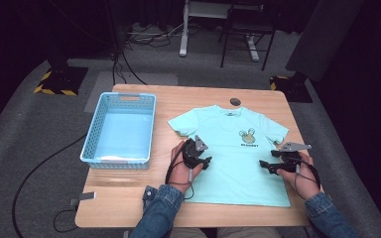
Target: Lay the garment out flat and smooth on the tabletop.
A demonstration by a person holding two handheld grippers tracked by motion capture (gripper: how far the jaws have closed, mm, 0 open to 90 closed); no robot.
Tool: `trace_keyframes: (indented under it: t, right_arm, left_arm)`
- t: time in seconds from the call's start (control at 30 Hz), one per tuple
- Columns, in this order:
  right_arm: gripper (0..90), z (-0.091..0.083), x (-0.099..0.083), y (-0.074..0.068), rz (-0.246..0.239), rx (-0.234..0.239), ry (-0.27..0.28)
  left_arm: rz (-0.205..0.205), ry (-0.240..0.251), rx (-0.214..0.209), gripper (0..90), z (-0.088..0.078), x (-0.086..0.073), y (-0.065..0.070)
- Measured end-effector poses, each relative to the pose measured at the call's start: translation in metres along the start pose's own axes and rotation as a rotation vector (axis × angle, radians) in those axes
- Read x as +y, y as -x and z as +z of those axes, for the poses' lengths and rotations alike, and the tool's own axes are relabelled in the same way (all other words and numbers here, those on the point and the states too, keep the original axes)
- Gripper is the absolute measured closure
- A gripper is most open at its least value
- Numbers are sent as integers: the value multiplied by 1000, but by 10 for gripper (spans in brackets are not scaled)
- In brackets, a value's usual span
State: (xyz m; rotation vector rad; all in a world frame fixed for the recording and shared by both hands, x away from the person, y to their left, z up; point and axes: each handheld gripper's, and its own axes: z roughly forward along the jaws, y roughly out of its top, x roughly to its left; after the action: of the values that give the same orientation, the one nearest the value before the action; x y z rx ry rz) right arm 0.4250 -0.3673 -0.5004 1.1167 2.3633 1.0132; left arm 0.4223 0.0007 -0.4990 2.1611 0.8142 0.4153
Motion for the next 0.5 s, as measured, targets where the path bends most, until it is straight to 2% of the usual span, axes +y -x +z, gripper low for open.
trace_keyframes:
  t: [0.1,0.23,0.5]
  right_arm:
    - [241,-6,-2,-2,-4,9,0]
    - [229,-14,-3,-5,-16,19,6]
    - [201,-31,2,-7,-55,28,17]
  left_arm:
    - [11,11,-3,373,-11,0,6]
    - [29,15,16,370,-26,-1,12]
    - [32,27,44,364,-53,-6,17]
